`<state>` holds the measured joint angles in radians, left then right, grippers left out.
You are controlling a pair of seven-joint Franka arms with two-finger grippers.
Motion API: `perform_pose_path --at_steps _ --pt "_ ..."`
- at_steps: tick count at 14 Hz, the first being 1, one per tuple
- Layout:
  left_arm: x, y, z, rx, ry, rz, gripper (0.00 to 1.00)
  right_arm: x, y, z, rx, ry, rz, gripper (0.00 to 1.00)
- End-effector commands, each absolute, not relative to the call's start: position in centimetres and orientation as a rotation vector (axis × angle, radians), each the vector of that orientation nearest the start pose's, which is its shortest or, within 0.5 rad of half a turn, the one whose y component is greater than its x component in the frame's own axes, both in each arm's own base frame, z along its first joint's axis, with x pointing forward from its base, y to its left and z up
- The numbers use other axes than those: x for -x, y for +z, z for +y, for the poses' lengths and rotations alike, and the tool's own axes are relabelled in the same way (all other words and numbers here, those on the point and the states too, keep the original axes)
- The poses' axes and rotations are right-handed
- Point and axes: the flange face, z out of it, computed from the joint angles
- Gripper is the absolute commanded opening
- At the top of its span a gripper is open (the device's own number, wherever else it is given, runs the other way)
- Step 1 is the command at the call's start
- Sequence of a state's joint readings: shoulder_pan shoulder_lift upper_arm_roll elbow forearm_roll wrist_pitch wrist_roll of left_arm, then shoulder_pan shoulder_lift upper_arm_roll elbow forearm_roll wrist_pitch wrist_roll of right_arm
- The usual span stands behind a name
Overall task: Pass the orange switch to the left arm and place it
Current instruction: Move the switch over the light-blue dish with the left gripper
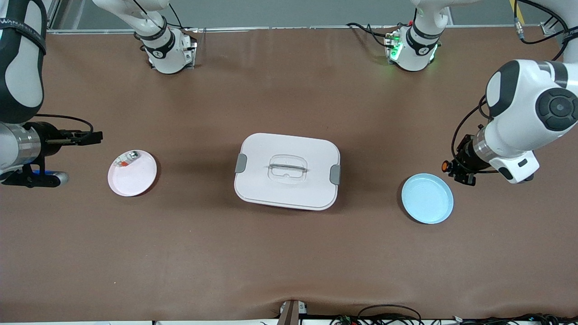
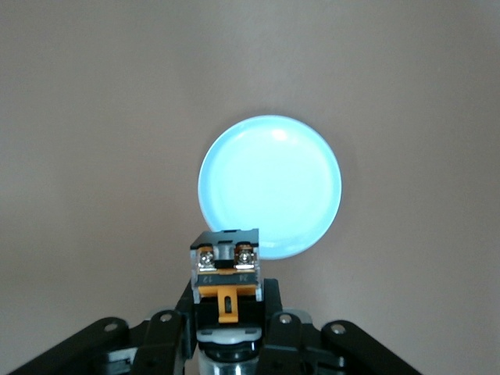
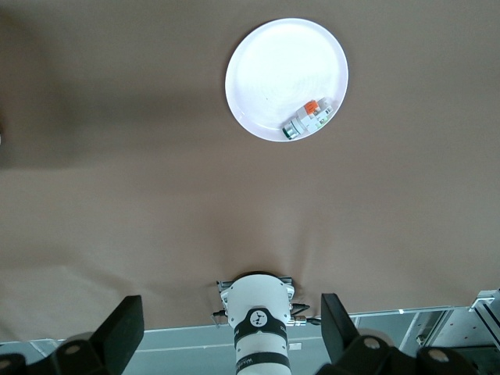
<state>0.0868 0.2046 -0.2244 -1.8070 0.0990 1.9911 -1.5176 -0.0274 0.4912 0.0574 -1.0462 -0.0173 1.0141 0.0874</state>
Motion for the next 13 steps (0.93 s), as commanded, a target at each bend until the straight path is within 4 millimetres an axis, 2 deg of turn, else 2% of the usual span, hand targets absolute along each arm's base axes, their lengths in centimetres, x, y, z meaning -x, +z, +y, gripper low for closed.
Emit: perform_pose_path --at_steps 1,4,9,13 --pt "-60.5 40.0 -6.3 2.429 -0.096 -1.944 0.00 -62.4 53.6 0.0 3.066 0.781 0.114 1.00" --pt "-60.7 36.7 -5.5 2.450 -0.123 -1.977 0.00 -62.9 54.1 -0.8 3.075 0.714 0.138 1.00" --pt "-61.9 31.4 -5.1 2.398 -0.184 -1.995 0.00 -62.7 54.1 -2.0 3.080 0.727 0.171 1.00" --pt "-62.4 28.4 -5.3 2.377 -0.213 -2.023 0.00 -62.4 54.0 -2.1 3.071 0.755 0.175 1.00"
